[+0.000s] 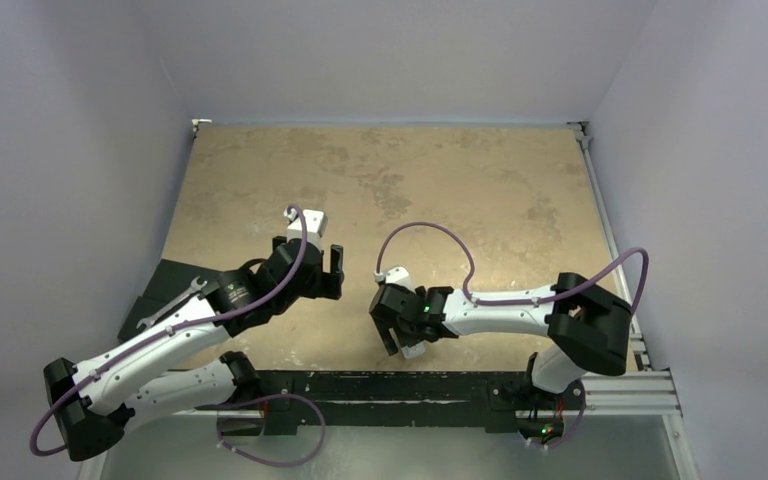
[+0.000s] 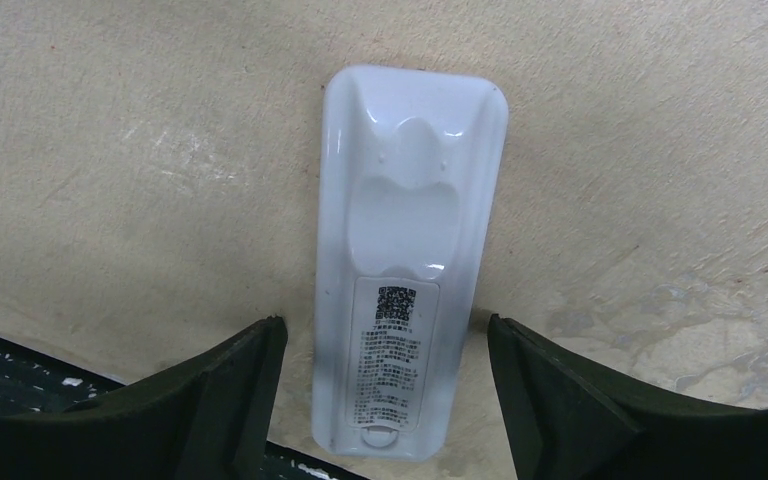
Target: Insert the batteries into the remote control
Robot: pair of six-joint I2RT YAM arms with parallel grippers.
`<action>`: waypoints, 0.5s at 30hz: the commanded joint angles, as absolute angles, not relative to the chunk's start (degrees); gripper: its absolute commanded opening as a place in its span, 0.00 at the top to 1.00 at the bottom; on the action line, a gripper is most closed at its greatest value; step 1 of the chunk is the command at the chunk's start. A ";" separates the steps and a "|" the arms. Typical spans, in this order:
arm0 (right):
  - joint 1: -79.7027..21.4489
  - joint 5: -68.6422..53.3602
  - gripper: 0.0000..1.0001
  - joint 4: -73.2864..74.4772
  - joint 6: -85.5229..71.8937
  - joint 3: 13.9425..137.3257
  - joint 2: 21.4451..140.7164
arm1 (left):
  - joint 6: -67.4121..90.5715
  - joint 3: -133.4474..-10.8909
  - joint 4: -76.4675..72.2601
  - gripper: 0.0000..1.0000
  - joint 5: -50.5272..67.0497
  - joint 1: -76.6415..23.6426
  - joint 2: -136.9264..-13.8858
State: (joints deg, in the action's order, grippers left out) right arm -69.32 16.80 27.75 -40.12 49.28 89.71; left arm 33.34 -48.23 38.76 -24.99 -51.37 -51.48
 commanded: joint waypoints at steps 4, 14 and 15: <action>-69.08 17.23 0.26 27.28 -41.88 48.61 90.10 | 32.97 -49.75 38.59 0.20 -26.10 -51.02 -51.50; -69.08 17.13 0.76 27.59 -42.19 48.23 89.56 | 33.20 -49.59 38.50 0.20 -25.72 -51.04 -51.59; -69.08 17.19 0.78 27.66 -42.23 48.25 89.30 | 33.24 -49.57 38.47 0.20 -25.56 -51.04 -51.67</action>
State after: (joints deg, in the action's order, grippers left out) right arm -69.12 17.10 28.03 -41.54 48.82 89.67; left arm 33.34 -48.23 38.76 -24.97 -51.37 -51.53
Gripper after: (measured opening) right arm 0.425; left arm 0.795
